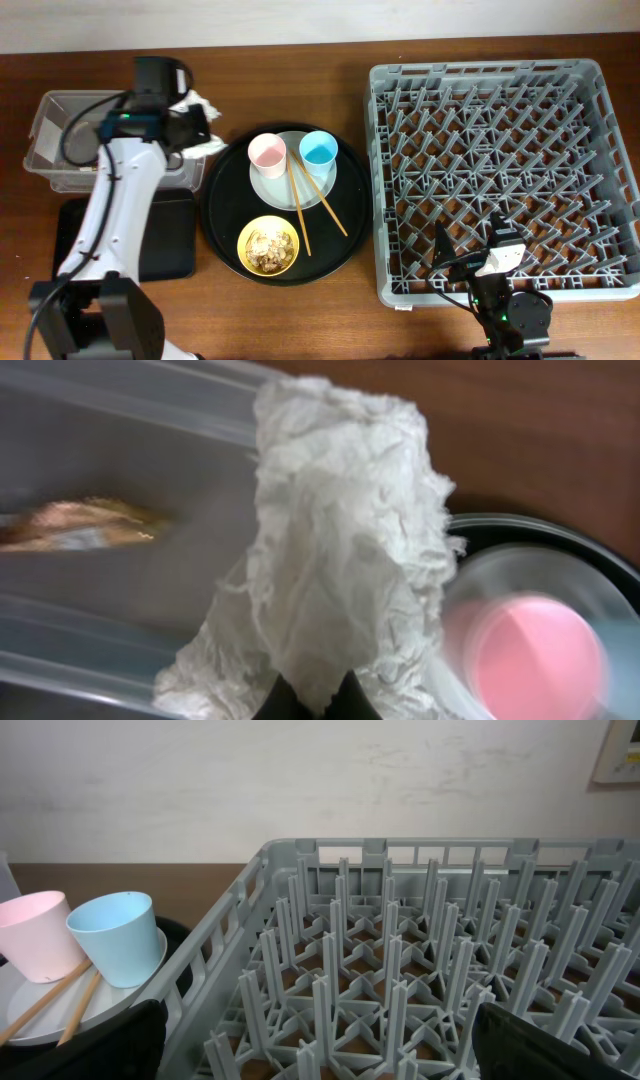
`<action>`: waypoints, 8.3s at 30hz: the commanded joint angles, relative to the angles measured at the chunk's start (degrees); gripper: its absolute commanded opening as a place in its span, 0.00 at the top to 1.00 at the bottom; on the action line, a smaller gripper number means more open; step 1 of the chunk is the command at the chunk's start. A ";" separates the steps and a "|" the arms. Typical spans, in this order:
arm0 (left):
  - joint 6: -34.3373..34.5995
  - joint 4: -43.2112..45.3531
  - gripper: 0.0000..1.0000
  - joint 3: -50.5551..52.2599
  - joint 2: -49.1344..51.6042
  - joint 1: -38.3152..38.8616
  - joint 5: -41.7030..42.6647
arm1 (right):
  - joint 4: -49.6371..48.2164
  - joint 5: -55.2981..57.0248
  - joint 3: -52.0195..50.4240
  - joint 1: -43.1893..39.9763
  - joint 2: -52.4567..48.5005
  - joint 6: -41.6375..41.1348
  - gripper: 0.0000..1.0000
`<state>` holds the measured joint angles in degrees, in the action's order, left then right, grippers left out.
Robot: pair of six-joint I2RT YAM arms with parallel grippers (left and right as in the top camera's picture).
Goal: Sort waste into correct bins and load items into the dishwasher rack
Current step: 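Lift the foil with left gripper and drop it into clear bin, then grasp the yellow bowl rim with left gripper and lift it, then tip the yellow bowl over the black tray to dump food scraps, then set the empty yellow bowl down on the round tray, release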
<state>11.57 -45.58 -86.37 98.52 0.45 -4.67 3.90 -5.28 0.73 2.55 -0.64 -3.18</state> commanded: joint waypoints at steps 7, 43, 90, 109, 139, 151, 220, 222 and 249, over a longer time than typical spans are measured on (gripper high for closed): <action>0.35 4.04 1.00 -0.46 2.34 -10.16 -1.86 | 0.15 -0.09 -0.42 -0.37 0.33 -0.13 0.02; -9.81 -33.03 0.94 1.49 -2.64 13.14 27.47 | 0.15 -0.09 -0.42 -0.37 0.33 -0.13 0.02; 13.22 0.15 0.85 28.89 -2.64 36.04 1.79 | 0.15 -0.09 -0.42 -0.37 0.33 -0.13 0.02; 11.47 -6.47 1.00 19.23 -4.90 34.77 1.86 | 0.15 -0.09 -0.42 -0.37 0.33 -0.13 0.02; -8.66 -13.00 1.00 16.46 -12.39 -33.16 48.19 | 0.15 -0.09 -0.42 -0.37 0.33 -0.13 0.02; -8.63 4.24 1.00 29.05 -12.02 -47.15 70.40 | 0.15 -0.09 -0.42 -0.37 0.33 -0.13 0.02; -5.18 1.49 1.00 32.44 -26.08 -21.70 51.69 | 0.15 -0.09 -0.42 -0.37 0.33 -0.13 0.02; -4.50 -0.70 1.00 32.44 -29.03 -13.42 41.00 | 0.15 -0.09 -0.42 -0.37 0.33 -0.13 0.02; 1.86 11.50 0.86 42.07 -18.12 22.01 11.43 | 0.15 -0.09 -0.42 -0.37 0.33 -0.13 0.02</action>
<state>13.13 -35.90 -44.71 78.48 22.24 8.27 3.90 -5.28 0.73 2.55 -0.64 -3.18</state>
